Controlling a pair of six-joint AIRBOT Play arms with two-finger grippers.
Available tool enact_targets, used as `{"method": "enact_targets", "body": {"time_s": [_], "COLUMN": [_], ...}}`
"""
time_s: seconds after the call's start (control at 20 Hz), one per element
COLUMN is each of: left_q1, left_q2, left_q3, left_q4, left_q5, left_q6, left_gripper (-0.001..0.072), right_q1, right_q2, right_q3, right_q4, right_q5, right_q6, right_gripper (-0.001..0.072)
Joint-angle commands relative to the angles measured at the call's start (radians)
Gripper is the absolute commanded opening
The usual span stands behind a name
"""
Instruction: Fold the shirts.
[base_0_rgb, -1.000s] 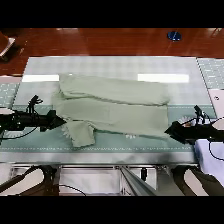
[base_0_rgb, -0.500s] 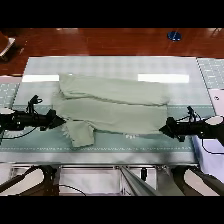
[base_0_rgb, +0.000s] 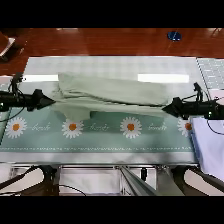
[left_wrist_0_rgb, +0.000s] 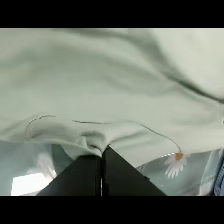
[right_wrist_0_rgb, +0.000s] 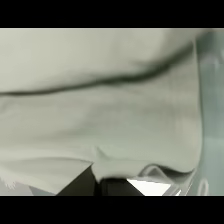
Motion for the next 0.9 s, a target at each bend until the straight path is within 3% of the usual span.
{"method": "enact_targets", "body": {"time_s": [0.0,0.35,0.5,0.55,0.6,0.65,0.75,0.85], "left_q1": [-0.071,-0.213,-0.219,-0.219,-0.219,-0.218,-0.186,-0.112], "left_q2": [-0.138,-0.592,-0.715,-0.738,-0.752,-0.758,-0.753,-0.738], "left_q3": [0.228,0.779,0.888,0.897,0.897,0.897,0.931,1.015], "left_q4": [0.002,0.006,0.007,0.006,0.006,0.007,0.038,0.226], "left_q5": [0.005,-0.020,-0.046,-0.047,-0.046,-0.053,-0.130,-0.293], "left_q6": [-0.056,-0.275,-0.296,-0.291,-0.291,-0.292,-0.292,-0.299], "left_gripper": [0.0023,0.0023,0.0023,0.0035,0.0224,0.0510,0.0508,0.0508], "right_q1": [0.000,0.066,0.066,0.066,0.066,0.066,0.034,-0.045], "right_q2": [-0.116,-0.421,-0.513,-0.533,-0.547,-0.554,-0.551,-0.534], "right_q3": [0.185,0.489,0.568,0.579,0.581,0.581,0.597,0.631], "right_q4": [0.028,0.042,0.043,0.047,0.047,0.047,0.037,0.020], "right_q5": [0.021,-0.011,-0.010,-0.023,-0.052,-0.070,-0.045,0.060], "right_q6": [0.004,0.025,0.032,0.031,0.031,0.026,0.009,0.014], "right_gripper": [0.0020,0.0020,0.0020,0.0054,0.0286,0.0407,0.0409,0.0409]}}
